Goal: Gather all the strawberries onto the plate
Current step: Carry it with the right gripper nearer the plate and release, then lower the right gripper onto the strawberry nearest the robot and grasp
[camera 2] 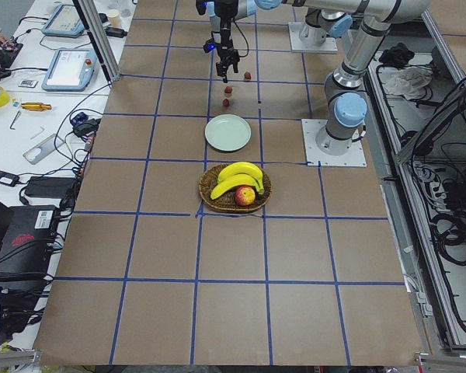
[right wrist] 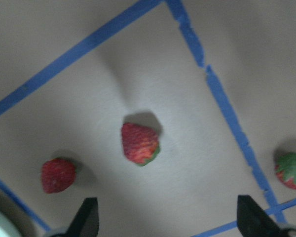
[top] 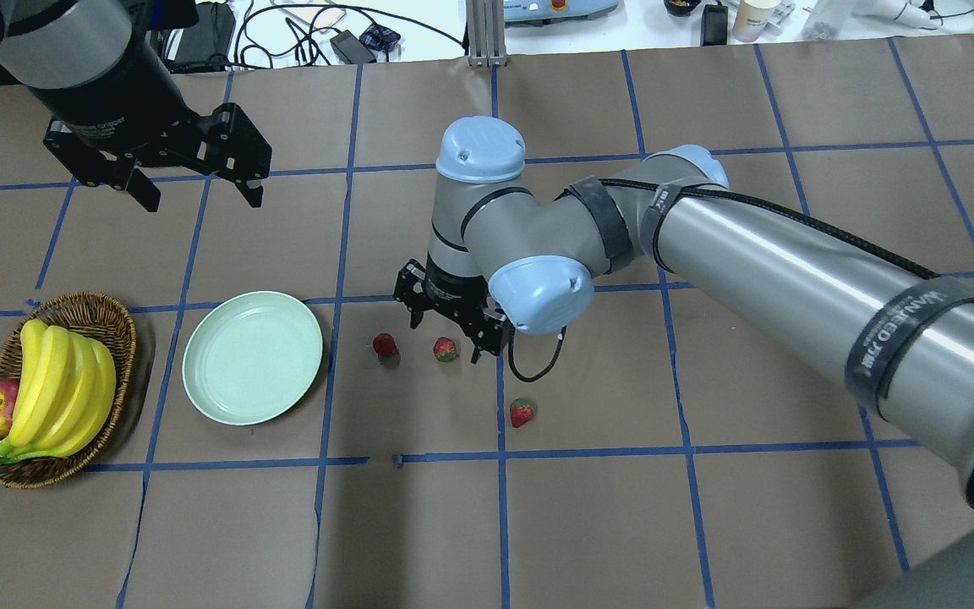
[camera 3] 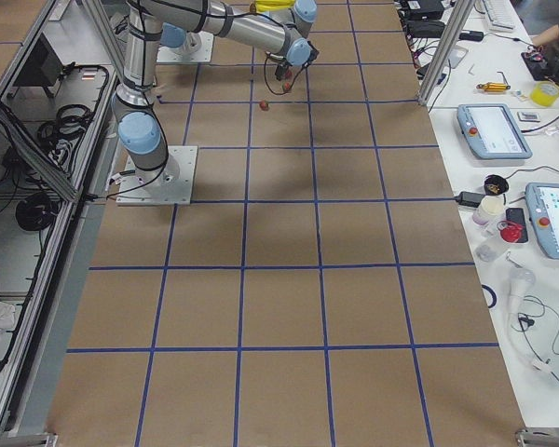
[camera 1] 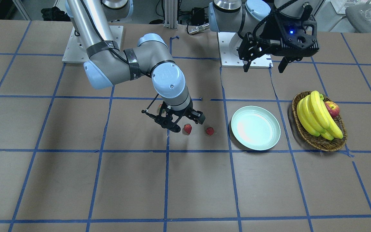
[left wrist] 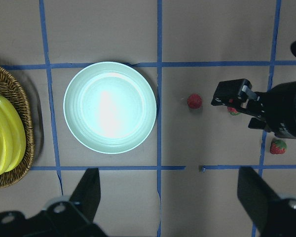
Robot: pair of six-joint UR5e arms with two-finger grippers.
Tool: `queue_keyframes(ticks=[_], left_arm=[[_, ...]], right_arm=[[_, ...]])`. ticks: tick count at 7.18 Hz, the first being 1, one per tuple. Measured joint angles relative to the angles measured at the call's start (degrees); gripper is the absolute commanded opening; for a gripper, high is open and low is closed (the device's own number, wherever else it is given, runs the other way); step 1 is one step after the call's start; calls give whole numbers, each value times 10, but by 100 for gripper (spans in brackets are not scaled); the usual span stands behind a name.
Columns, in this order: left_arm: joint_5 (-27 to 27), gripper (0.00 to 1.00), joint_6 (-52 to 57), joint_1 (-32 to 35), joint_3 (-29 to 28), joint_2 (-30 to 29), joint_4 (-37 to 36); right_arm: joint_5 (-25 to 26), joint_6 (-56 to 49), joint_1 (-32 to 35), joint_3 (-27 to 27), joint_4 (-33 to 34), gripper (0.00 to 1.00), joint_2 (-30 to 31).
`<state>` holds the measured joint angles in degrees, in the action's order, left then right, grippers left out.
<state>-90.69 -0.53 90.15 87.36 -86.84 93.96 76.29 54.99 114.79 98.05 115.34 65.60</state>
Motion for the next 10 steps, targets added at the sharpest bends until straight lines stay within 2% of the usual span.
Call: queue_keyframes(ticks=[2,6,7,10], left_arm=[[1,100,0,0,0,0,0],[0,100,0,0,0,0,0],[0,100,0,0,0,0,0],[0,100,0,0,0,0,0]], right_arm=[[66,-41,-3,69,-4,99,29],[132,-156,-3,117,5,96,40],[139,-181,-3,120,14,87,39],[123,-196,-3,121,24,85,36]])
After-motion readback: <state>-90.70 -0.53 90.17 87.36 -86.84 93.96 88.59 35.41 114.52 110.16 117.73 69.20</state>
